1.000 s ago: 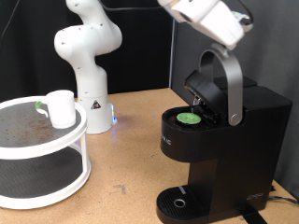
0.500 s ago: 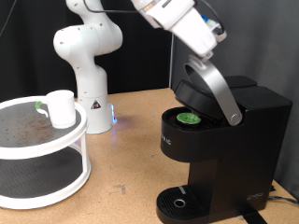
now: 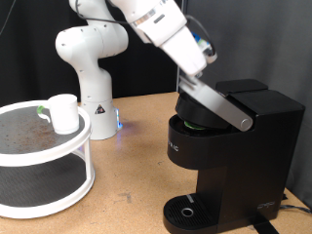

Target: Make a cup of coffee with the keurig machine

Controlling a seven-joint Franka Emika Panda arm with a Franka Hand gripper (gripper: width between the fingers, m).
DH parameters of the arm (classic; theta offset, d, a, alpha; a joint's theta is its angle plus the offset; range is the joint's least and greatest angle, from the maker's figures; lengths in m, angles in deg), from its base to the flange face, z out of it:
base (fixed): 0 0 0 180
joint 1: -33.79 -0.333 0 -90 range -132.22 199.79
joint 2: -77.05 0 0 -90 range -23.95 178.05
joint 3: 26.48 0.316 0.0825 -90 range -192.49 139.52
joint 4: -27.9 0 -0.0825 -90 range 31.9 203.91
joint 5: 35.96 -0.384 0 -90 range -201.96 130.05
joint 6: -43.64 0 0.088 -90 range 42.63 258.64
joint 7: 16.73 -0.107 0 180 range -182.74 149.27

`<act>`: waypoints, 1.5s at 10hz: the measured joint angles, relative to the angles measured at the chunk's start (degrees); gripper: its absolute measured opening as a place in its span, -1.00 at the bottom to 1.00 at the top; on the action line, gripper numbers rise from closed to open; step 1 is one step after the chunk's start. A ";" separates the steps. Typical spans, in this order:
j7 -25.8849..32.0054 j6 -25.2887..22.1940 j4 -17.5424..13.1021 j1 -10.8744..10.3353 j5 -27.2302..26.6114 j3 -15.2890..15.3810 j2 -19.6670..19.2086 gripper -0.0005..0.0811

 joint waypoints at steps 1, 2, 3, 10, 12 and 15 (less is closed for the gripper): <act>0.00 1.49 1.12 0.11 1.36 0.01 -0.15 -0.99; -0.02 3.34 2.53 0.20 3.06 0.03 -0.45 -0.99; -0.02 5.16 3.99 0.27 4.61 0.03 -1.06 -0.99; 5.50 9.24 5.66 0.14 -5.50 -0.17 -2.41 -0.99; 6.82 5.60 3.90 0.10 -12.00 -0.43 -1.57 -0.99; 6.05 -0.93 0.82 0.15 -15.28 -1.21 0.30 -0.99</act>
